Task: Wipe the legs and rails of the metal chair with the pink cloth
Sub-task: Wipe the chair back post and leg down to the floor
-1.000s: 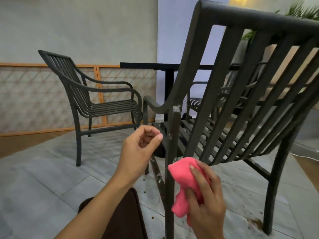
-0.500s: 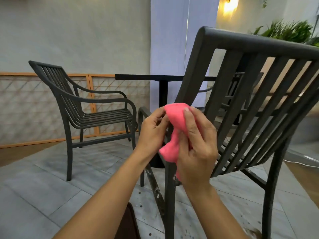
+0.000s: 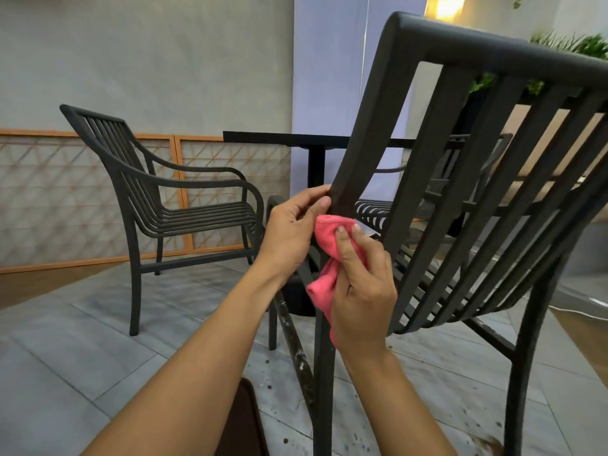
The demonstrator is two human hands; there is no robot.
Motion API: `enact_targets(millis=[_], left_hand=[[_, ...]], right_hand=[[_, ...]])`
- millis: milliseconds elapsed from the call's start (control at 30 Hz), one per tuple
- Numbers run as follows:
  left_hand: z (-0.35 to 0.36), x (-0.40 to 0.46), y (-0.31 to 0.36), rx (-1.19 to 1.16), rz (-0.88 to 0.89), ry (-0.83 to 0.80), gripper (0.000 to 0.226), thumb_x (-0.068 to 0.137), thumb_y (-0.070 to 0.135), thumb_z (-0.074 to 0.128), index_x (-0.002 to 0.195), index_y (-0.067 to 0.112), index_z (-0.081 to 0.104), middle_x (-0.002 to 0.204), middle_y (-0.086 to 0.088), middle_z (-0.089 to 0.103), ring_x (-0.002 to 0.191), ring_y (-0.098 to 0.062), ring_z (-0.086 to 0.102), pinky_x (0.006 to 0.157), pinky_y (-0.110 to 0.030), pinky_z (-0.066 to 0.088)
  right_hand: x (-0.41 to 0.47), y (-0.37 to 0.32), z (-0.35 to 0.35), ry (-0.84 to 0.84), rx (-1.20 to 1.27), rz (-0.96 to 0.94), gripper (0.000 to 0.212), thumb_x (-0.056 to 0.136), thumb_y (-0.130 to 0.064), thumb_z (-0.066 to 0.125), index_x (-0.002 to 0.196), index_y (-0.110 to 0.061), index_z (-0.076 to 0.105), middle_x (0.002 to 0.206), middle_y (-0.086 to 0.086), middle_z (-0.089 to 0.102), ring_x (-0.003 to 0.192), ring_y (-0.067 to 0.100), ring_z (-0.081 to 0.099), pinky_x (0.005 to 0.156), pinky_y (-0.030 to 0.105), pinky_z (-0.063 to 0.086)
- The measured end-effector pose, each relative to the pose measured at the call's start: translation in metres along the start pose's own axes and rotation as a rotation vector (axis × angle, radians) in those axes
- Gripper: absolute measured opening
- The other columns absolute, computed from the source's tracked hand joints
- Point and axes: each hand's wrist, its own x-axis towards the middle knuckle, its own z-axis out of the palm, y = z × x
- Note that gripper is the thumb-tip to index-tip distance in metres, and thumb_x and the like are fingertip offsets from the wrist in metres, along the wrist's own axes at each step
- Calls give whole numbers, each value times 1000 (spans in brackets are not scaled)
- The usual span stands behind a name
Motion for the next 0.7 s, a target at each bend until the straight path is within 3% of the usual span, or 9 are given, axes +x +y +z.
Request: enact_targets(millis=[233, 700], left_hand=[[2, -3, 0, -4, 29, -9, 30, 94, 4, 49, 121, 14, 53, 93, 8, 64, 77, 13, 63, 66, -5, 47], [4, -4, -3, 23, 23, 31, 27, 95, 9, 49, 119, 18, 55, 95, 6, 65, 78, 9, 63, 67, -8, 48]], right_hand=[[-20, 7, -6, -58, 0, 12, 33, 89, -17, 48, 115, -8, 64, 108, 13, 65, 97, 25, 59, 81, 34, 52], [-45, 14, -13, -135, -12, 24, 34, 83, -16, 49, 112, -9, 66, 104, 11, 66, 95, 20, 55, 73, 35, 56]])
